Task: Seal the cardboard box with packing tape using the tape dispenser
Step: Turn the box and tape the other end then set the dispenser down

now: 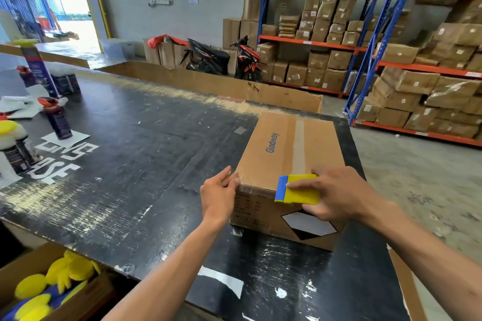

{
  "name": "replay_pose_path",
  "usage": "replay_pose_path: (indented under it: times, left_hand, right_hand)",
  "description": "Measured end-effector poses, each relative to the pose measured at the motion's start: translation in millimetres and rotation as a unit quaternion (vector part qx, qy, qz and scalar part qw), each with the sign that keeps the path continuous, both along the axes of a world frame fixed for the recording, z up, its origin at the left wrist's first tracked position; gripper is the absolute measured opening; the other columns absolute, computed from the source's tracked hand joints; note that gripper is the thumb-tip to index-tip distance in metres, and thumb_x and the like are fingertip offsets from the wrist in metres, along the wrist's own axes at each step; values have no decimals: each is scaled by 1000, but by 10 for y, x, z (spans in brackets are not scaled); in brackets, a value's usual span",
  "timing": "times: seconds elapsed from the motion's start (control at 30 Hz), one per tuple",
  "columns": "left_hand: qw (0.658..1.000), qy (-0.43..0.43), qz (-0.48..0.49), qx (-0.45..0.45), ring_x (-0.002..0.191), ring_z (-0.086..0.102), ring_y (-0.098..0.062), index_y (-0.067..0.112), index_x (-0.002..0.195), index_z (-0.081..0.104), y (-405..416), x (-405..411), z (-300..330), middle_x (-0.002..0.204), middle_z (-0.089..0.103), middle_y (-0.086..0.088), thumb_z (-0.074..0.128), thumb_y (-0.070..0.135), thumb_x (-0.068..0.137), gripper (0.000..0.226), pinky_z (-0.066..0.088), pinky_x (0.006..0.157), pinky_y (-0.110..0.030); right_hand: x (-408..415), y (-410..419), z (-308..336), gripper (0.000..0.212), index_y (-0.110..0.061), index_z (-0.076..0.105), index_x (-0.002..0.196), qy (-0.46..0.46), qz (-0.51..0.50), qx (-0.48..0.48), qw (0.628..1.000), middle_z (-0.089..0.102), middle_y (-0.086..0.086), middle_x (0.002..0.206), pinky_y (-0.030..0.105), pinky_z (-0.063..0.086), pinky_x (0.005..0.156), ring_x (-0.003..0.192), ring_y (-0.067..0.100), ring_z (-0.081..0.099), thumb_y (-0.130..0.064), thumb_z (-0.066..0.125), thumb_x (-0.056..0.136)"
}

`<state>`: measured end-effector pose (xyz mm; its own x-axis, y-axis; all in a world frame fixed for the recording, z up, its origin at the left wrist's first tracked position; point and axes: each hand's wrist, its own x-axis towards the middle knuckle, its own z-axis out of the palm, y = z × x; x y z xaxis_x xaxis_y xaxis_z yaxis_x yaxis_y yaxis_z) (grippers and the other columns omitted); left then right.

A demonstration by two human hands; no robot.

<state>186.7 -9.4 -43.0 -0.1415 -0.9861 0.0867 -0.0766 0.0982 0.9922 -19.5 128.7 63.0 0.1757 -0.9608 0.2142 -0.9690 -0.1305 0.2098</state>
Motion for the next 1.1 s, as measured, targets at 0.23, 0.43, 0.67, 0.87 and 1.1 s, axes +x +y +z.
replay_pose_path:
  times: [0.23,0.43,0.67,0.87,1.1]
  left_hand:
    - [999,27,-19,-19,93,66,13,28,155,33,-117,65,-25,135,61,7,80,11,85,86,42,84,-3]
    - [914,-183,-116,-343,142,35,-5,21,152,41,-259,158,-103,164,26,0,73,8,89,72,27,121,-38]
    - [627,-394,-278,-612,154,12,-19,13,157,27,-609,-143,214,165,17,-7,33,41,108,57,6,126,-45]
    - [542,-485,-404,-555,153,-6,-11,19,159,-2,-871,-273,67,167,-4,-1,10,49,107,61,-3,125,-35]
    - [576,-472,-404,-531,151,-4,-10,18,156,-3,-863,-245,54,165,-3,-2,11,52,104,63,-11,119,-21]
  right_hand:
    - [-3,0,-33,51,-56,62,124,5,0,-18,1000,59,-4,79,21,20,48,68,21,62,-60,59,74]
    - [4,9,-12,52,-57,56,129,0,-2,0,1000,59,-4,86,16,16,51,76,20,61,-61,56,77]
    - [-3,-4,-16,49,-53,64,124,16,11,-22,1000,57,-4,77,14,13,50,65,20,60,-59,66,75]
    - [26,2,-17,54,-54,54,134,4,-6,21,1000,60,0,92,17,16,52,80,23,62,-60,61,81]
    - [27,19,3,51,-54,56,132,15,-10,21,1000,59,1,90,24,23,53,75,22,60,-59,63,81]
